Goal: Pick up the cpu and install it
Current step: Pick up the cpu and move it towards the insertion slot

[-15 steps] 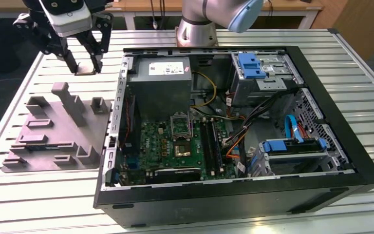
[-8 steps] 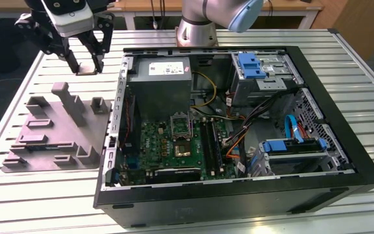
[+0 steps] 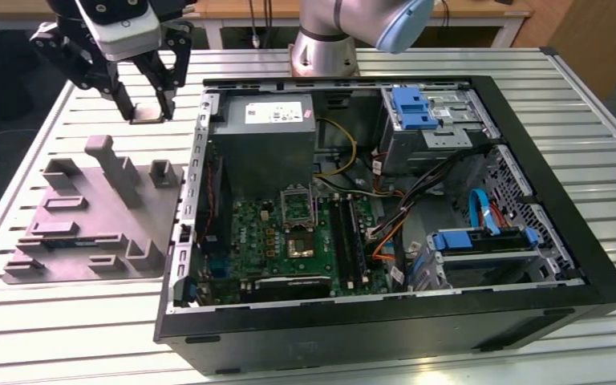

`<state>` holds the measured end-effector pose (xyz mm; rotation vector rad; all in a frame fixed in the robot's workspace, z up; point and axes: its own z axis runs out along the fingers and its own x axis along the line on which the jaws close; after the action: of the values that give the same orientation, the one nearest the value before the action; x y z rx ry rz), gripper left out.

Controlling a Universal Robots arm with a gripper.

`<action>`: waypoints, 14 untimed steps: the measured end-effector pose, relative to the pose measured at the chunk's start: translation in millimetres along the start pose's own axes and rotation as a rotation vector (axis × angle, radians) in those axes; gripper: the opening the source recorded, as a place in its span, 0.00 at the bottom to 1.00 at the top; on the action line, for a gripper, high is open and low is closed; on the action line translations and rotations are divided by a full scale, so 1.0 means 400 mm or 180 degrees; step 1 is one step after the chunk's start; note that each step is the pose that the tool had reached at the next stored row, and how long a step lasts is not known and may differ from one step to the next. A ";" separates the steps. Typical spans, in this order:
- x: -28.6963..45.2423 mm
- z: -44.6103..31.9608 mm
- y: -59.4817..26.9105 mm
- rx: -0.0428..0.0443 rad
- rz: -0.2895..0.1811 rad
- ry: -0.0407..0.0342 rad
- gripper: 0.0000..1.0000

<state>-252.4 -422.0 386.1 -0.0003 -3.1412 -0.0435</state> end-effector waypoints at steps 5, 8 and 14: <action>-0.004 0.000 0.000 0.0000 0.0000 0.0000 0.47; -0.010 0.000 0.000 0.0000 0.0000 0.0000 0.47; -0.022 0.001 0.000 0.0000 0.0000 0.0000 0.47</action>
<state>-243.4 -422.0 385.6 -0.0002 -3.1412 -0.0435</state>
